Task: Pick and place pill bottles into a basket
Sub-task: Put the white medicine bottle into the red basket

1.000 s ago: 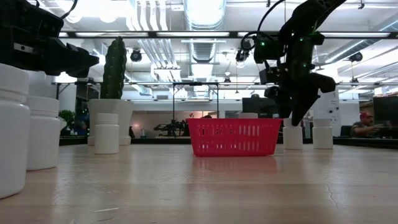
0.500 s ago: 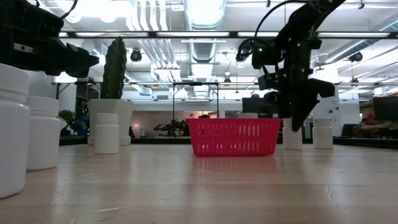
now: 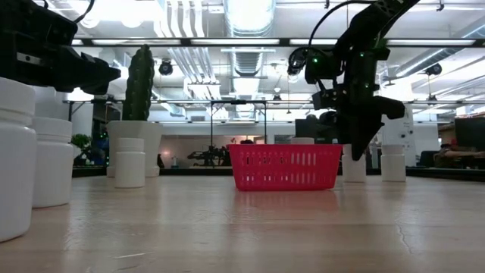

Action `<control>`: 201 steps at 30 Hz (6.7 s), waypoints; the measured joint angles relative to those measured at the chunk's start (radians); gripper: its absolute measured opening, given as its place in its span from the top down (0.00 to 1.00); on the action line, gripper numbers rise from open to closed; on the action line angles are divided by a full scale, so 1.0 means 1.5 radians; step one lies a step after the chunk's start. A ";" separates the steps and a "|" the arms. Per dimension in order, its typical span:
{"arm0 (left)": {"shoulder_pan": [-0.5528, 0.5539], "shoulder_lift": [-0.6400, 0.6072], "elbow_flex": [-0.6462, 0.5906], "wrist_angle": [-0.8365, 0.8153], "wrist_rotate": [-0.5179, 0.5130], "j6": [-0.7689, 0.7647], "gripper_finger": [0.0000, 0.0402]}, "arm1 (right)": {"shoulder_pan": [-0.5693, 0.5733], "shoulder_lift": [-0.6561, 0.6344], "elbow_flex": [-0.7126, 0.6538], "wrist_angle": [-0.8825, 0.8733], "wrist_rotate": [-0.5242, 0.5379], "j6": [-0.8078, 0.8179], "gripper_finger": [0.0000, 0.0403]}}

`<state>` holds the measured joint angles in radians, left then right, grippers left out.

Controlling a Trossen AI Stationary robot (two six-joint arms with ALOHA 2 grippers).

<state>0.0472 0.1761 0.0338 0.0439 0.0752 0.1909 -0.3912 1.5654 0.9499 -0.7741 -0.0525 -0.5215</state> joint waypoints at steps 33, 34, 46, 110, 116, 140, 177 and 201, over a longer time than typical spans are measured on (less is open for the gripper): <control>0.000 -0.001 0.000 0.000 0.000 0.000 1.00 | 0.197 -0.023 0.151 -0.060 -0.036 0.096 0.64; 0.000 -0.001 0.000 0.000 0.000 0.000 1.00 | 0.205 -0.024 0.154 -0.059 -0.036 0.101 0.64; 0.000 0.000 0.000 0.000 0.000 0.000 1.00 | 0.286 -0.025 0.157 0.006 -0.036 0.117 0.64; 0.000 0.004 0.000 0.000 0.000 0.000 1.00 | 0.297 0.006 0.042 0.213 -0.040 0.098 0.64; 0.000 0.005 0.000 0.000 0.000 0.000 1.00 | 0.297 0.019 0.038 0.228 -0.038 0.094 0.64; 0.000 0.004 0.000 0.000 0.000 0.000 1.00 | 0.297 0.061 0.040 0.218 -0.036 0.086 0.64; 0.000 0.005 0.000 0.000 0.000 0.000 1.00 | 0.295 0.003 0.062 0.171 -0.033 0.100 0.58; 0.000 0.004 0.000 0.000 0.000 0.000 1.00 | 0.179 -0.117 0.063 -0.150 0.132 0.183 0.48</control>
<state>0.0471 0.1825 0.0341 0.0437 0.0753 0.1905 -0.1228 1.3906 1.0447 -0.9993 0.1449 -0.2474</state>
